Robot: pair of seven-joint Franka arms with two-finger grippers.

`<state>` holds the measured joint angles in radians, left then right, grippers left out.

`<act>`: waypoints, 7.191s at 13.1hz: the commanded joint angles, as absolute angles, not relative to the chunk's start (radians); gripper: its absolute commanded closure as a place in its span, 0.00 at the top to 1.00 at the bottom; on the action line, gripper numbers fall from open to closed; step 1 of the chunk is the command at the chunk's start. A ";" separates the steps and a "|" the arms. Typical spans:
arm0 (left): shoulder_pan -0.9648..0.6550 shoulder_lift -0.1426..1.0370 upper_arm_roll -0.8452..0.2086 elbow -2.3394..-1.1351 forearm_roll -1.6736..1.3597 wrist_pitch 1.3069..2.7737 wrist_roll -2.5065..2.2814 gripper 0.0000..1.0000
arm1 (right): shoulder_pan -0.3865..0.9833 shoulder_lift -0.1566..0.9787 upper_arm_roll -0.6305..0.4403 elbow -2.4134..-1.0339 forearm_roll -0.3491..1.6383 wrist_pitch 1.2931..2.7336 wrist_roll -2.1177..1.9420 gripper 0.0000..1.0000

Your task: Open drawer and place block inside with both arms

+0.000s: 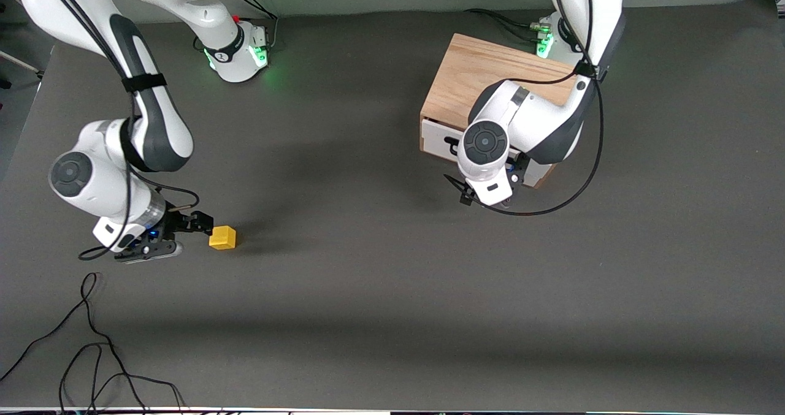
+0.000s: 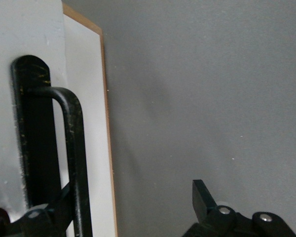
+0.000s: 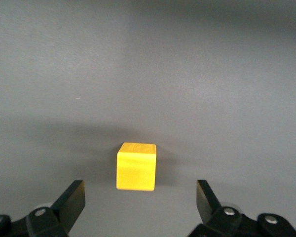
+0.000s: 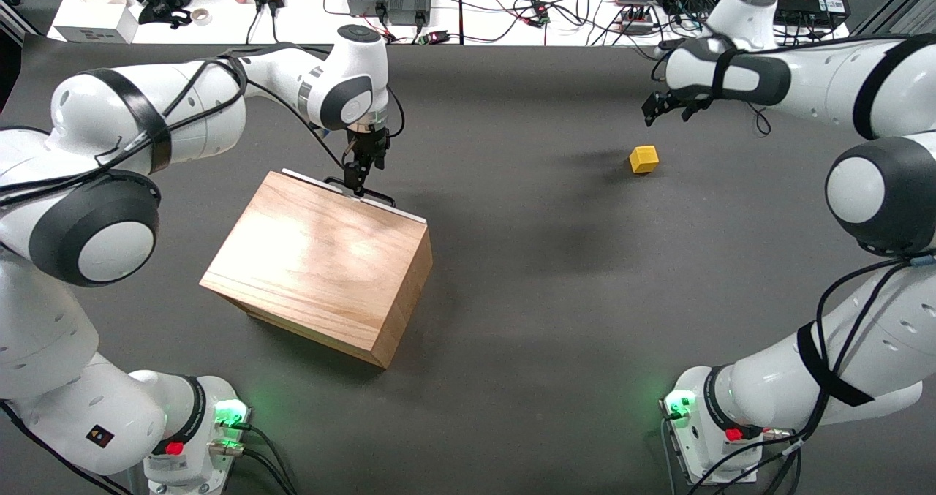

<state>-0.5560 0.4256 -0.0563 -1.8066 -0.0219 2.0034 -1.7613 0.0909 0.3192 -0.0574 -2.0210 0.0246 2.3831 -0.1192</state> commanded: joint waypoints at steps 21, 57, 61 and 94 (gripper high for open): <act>-0.526 0.703 -0.051 -1.361 0.008 2.058 -1.704 1.00 | 0.100 0.485 -0.058 -2.092 0.104 2.634 -0.149 0.72; -0.015 0.074 -0.015 -1.522 0.017 1.505 -0.082 1.00 | 0.848 0.762 -0.002 -0.973 0.095 1.840 1.069 0.09; -0.025 0.051 -0.018 -1.572 0.012 1.569 -0.060 1.00 | 0.888 0.833 0.002 -0.974 0.098 1.887 1.101 0.11; -0.049 0.006 -0.002 -1.598 0.018 1.537 0.024 1.00 | 0.418 0.195 -0.081 -1.492 0.043 1.776 0.569 1.00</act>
